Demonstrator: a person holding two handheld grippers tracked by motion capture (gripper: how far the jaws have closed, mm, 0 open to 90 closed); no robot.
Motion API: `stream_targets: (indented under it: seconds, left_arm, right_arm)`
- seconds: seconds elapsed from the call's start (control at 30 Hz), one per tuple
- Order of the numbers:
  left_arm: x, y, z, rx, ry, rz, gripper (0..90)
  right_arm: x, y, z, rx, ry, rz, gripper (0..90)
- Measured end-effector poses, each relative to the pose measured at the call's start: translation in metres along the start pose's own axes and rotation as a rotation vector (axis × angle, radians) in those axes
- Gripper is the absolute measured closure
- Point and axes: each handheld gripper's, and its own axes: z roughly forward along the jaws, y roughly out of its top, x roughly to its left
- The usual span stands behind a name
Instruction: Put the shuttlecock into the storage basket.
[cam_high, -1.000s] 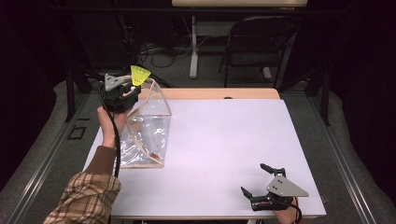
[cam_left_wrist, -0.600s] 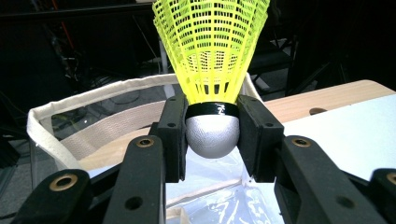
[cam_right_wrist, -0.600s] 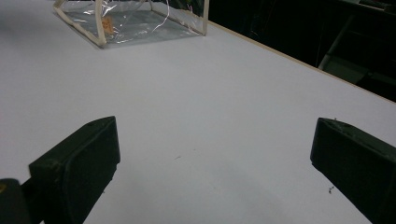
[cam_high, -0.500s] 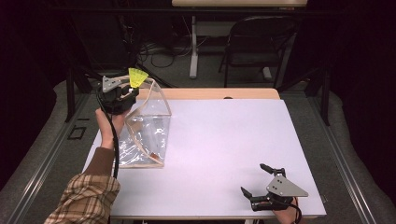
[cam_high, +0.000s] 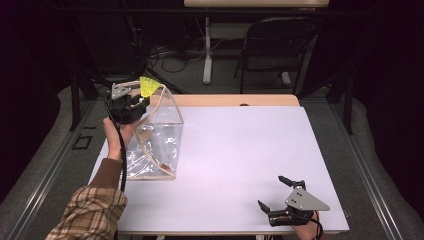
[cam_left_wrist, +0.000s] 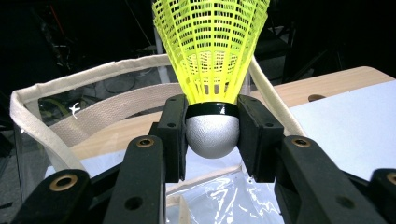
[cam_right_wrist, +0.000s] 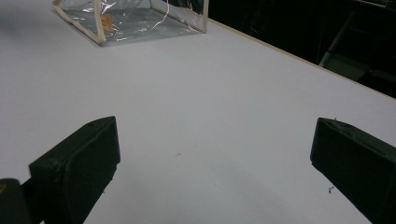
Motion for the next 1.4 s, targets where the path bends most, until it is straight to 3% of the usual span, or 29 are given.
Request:
stream_targets:
  seconds: [1.4]
  left_arm:
    - [0.0061, -0.0094, 0.0072, 0.083, -0.027, -0.017, 64.1]
  right_arm:
    - [0.0008, 0.0001, 0.0012, 0.003, 0.009, -0.008, 1.1]
